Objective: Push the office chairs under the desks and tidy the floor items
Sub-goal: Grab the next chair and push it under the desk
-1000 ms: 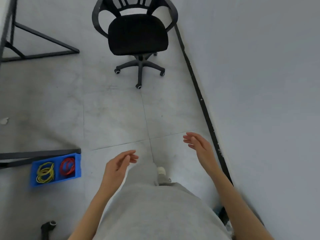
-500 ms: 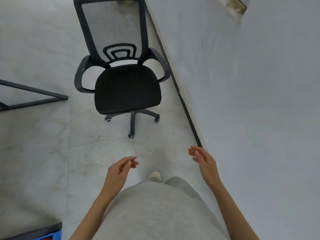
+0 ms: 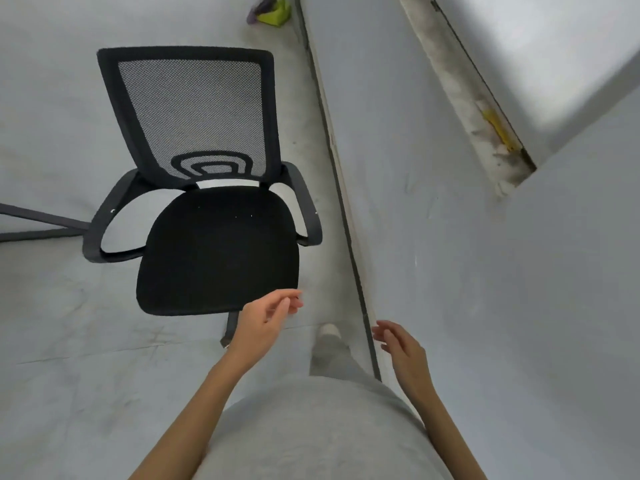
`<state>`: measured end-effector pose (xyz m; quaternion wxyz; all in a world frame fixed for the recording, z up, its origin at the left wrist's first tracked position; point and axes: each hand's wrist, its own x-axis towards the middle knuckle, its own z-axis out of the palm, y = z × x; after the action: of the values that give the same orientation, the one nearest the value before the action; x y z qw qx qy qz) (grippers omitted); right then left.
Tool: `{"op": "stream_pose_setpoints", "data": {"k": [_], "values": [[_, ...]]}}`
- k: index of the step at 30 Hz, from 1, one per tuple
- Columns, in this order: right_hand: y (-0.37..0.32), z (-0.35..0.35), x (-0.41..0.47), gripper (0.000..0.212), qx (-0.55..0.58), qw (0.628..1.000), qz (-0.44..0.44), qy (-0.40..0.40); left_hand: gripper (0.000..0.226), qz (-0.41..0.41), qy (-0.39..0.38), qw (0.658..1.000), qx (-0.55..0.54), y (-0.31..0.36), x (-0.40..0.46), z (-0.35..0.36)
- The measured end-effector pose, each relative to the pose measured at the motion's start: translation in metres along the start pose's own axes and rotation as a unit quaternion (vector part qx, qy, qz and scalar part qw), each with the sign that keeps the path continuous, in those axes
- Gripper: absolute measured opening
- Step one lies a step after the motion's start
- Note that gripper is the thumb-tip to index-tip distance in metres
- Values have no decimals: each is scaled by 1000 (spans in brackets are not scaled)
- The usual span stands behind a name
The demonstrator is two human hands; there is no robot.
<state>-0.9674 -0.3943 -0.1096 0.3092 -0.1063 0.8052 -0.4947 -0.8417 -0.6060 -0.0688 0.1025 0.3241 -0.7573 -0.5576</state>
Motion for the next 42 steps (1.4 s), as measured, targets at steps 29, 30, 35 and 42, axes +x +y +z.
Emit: {"op": "stream_pose_setpoints", "data": {"k": [29, 30, 35, 42], "values": [[-414, 214, 536, 36, -432, 791, -362, -238, 34, -75, 258, 963, -17, 64, 379, -130], [-420, 221, 548, 32, -441, 790, -342, -253, 34, -83, 274, 958, -17, 63, 390, -129], [-444, 244, 575, 37, -558, 708, -288, -323, 39, -164, 329, 929, -46, 64, 436, -108], [-457, 245, 591, 24, -511, 713, -133, -460, 61, -181, 329, 926, -31, 76, 469, -72]]}}
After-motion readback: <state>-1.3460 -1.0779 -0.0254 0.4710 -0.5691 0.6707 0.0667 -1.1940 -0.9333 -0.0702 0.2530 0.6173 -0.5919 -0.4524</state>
